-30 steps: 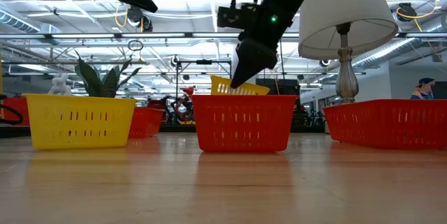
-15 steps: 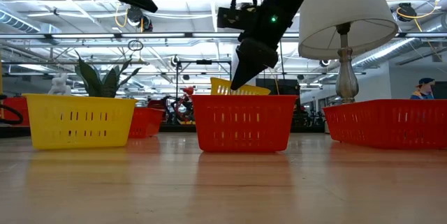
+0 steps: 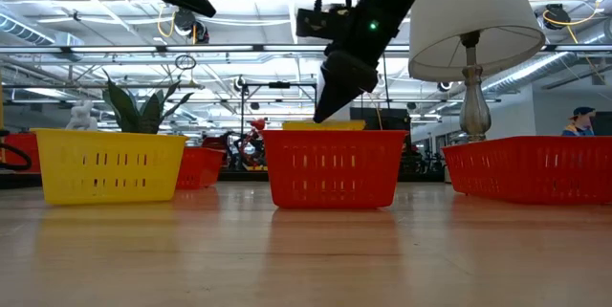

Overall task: Stack baskets by color
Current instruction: Stack the bottom right yellow bin on top of the top yellow bin, then stack the top red bin on top of the bottom left red bin

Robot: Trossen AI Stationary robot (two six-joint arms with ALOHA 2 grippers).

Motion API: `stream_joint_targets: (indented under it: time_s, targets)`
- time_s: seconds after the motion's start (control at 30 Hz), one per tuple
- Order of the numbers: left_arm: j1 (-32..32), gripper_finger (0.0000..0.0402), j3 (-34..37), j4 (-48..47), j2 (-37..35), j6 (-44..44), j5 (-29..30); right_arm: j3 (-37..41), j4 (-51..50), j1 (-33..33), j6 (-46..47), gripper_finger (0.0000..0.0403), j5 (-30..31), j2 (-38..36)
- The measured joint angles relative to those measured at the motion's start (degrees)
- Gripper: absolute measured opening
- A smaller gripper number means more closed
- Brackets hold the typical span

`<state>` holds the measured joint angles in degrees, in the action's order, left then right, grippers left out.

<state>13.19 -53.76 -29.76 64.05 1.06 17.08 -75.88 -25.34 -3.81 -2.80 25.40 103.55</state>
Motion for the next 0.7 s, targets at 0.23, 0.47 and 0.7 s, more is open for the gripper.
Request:
stream_joint_targets:
  time_s: [0.23, 0.47, 0.7]
  targets:
    - [0.00, 0.0147, 0.00, -0.02, 0.00, 0.00, 0.00, 0.00, 0.74, 0.00, -0.02, 0.0122, 0.05, 0.01]
    - [0.00, 0.0147, 0.00, -0.11, 0.00, 0.03, -0.01, 0.01, 1.01, -0.50, -0.79, 0.0141, -0.10, -1.71]
    - [0.00, 0.0147, 0.00, -0.22, 0.00, 0.31, 0.00, 0.00, 0.63, -2.78, -0.89, 0.0141, -0.35, -5.62]
